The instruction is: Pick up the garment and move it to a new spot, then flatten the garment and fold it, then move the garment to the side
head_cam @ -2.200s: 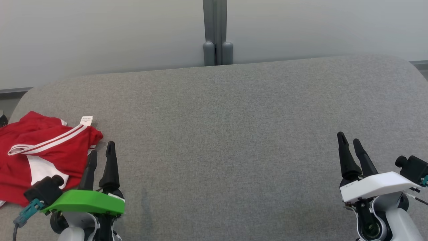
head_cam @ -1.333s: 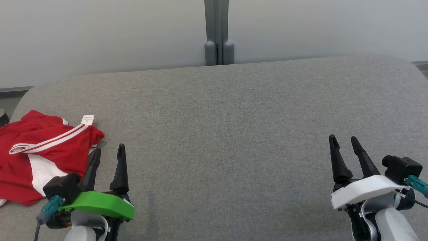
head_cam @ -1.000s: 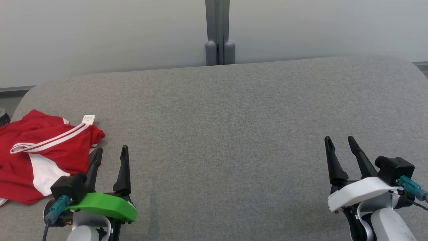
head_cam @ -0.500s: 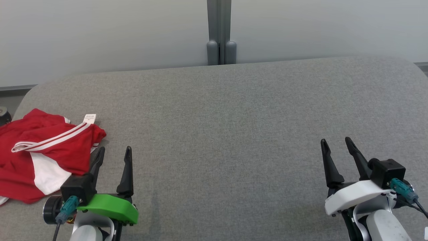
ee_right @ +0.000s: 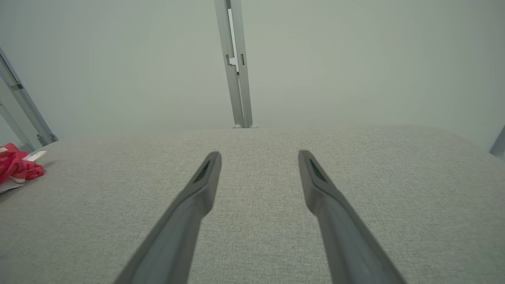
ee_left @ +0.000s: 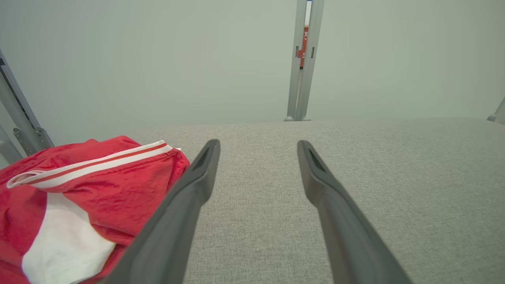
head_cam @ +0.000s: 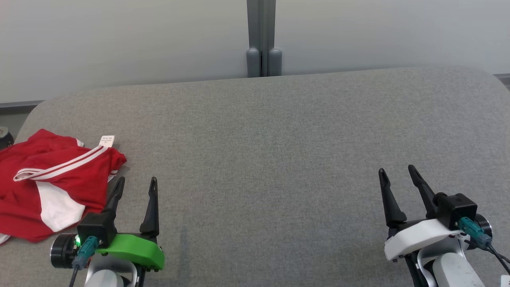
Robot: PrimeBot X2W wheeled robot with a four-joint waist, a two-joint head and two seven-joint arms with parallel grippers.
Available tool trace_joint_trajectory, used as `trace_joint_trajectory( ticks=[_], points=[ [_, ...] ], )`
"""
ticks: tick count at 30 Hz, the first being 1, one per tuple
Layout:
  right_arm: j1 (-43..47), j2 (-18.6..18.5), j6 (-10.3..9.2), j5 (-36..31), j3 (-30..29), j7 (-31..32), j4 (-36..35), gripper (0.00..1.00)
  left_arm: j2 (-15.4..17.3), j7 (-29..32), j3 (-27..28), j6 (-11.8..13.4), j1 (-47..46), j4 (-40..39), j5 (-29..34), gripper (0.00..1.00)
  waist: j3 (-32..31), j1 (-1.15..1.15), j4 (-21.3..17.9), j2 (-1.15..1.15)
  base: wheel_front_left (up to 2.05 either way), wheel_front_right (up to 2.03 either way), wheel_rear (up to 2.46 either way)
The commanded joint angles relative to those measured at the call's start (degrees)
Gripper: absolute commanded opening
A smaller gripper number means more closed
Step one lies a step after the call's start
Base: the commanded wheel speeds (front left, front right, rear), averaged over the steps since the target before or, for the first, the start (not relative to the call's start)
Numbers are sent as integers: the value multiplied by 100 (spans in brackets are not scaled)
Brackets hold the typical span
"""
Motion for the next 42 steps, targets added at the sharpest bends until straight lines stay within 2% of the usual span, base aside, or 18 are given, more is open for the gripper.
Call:
trace_joint_trajectory(
  ticks=[1,9,13,17,28,32,38,42],
  points=[
    [28,16,2,-72,-14,-57,18,100,4,-37,27,-15,-70,5,140,100,0,0,2,0,0,0,0],
    [73,28,1,-323,-14,-135,3,100,-43,-119,132,-17,-103,91,334,100,36,0,57,0,0,0,0],
    [55,10,2,-280,1,-120,-74,100,-84,-107,233,-6,-161,92,278,100,99,0,216,0,0,0,0],
    [2,-21,1,-237,79,-120,-150,100,-124,-107,361,31,-210,85,226,100,163,0,517,0,0,0,0],
    [-134,-74,1,-145,350,-120,-364,100,-169,-99,730,64,-176,76,144,100,318,0,1717,0,0,0,0],
    [-190,-79,1,-130,417,-120,-420,100,-179,-99,828,54,-161,82,118,100,362,0,2046,0,0,0,0],
    [-235,-111,1,-121,451,-120,-466,100,-193,-99,924,35,-180,86,76,100,423,0,2333,0,0,0,0],
    [-263,-117,1,-161,475,-120,-513,100,-198,-99,926,30,-233,58,27,100,519,0,2388,0,0,0,0]
  ],
)
